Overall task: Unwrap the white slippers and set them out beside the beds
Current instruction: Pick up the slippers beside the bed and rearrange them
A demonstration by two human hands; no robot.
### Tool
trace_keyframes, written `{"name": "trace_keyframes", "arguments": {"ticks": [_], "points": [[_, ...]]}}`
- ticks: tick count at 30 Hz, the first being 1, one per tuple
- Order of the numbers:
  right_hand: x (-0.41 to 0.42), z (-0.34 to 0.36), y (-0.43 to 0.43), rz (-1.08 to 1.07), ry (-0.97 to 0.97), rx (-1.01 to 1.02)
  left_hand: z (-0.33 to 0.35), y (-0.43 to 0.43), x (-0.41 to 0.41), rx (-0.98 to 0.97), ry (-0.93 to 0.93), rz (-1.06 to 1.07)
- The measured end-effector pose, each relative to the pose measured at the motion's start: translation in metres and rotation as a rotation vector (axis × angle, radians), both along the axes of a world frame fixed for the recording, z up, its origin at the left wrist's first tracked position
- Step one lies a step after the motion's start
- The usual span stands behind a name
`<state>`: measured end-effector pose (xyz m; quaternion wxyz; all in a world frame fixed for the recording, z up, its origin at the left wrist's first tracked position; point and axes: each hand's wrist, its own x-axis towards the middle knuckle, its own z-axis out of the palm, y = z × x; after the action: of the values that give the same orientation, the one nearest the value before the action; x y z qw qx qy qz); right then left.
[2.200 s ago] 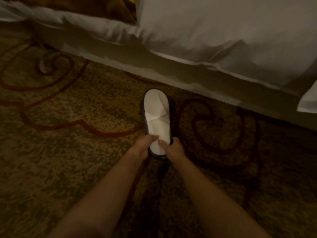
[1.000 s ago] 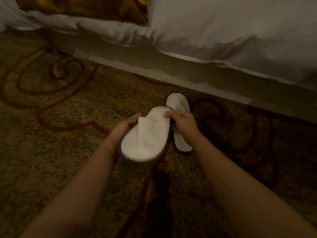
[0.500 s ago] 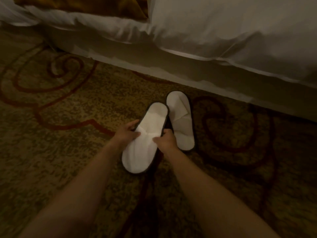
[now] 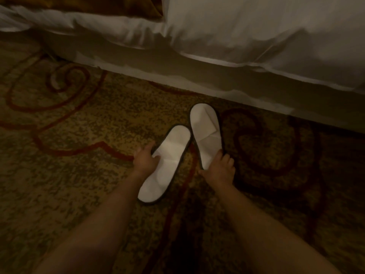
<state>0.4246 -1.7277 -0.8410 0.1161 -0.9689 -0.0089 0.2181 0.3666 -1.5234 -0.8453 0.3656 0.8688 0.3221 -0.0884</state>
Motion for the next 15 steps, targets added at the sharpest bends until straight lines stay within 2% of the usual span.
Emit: {"name": "trace_keyframes", "arguments": {"ticks": [4,8,10,13,15], "points": [[0.011,0.004,-0.004,-0.043,0.043,0.096,0.016,-0.009,0.020,0.000,-0.148,0.027],[0.027,0.017,-0.016,-0.057,0.075,0.259,0.034,-0.024,0.046,-0.002,-0.206,-0.031],[0.033,0.025,-0.025,-0.015,0.073,0.352,0.042,-0.035,0.058,-0.135,-0.230,0.011],[0.037,0.037,-0.041,0.049,0.105,0.483,0.048,-0.045,0.068,-0.482,-0.288,0.256],[0.038,0.041,-0.056,0.065,0.140,0.526,0.050,-0.045,0.071,-0.590,-0.291,0.393]]}}
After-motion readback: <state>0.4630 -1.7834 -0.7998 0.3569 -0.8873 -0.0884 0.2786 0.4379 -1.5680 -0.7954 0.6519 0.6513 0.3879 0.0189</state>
